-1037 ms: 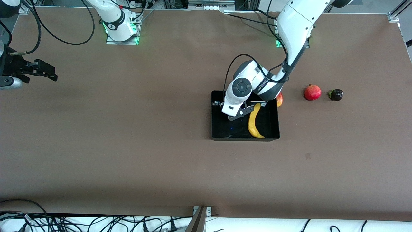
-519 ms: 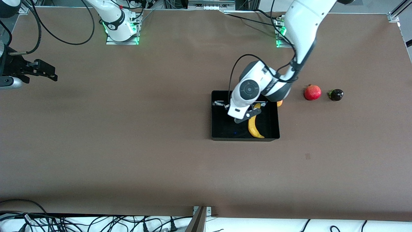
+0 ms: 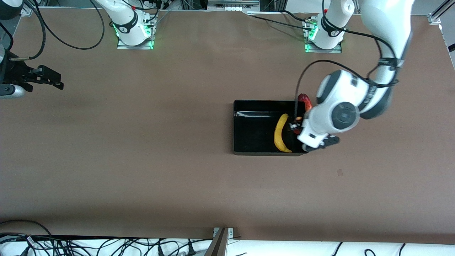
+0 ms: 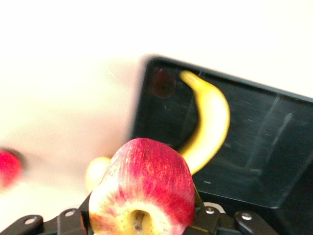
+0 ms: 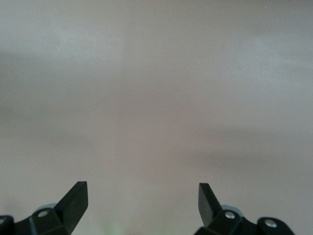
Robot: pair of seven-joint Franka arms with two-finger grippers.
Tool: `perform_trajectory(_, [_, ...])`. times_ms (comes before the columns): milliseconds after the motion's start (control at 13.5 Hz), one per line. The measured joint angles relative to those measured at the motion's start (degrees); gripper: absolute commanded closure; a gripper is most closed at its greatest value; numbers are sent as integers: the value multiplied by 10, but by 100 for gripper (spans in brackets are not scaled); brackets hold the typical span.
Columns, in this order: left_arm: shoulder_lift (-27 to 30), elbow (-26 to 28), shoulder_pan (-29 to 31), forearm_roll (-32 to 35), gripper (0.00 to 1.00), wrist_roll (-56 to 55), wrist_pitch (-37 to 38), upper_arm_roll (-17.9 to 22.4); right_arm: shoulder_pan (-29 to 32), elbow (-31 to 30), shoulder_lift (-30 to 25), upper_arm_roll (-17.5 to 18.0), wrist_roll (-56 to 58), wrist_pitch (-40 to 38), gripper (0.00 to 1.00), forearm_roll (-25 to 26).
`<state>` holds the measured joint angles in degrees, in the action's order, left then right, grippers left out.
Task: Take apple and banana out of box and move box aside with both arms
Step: 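Carry the apple past the tray rim and set it on the table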
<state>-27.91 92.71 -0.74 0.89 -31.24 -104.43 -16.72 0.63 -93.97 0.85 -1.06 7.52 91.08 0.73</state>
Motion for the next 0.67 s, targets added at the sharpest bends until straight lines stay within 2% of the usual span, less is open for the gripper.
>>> perform_trajectory(370, [-13, -1, 112, 86, 100, 178, -26, 4, 0, 0, 0, 0, 0, 0, 0, 0])
perform_trajectory(667, [-67, -2, 127, 131, 100, 216, -127, 19, 0, 0, 0, 0, 0, 0, 0, 0])
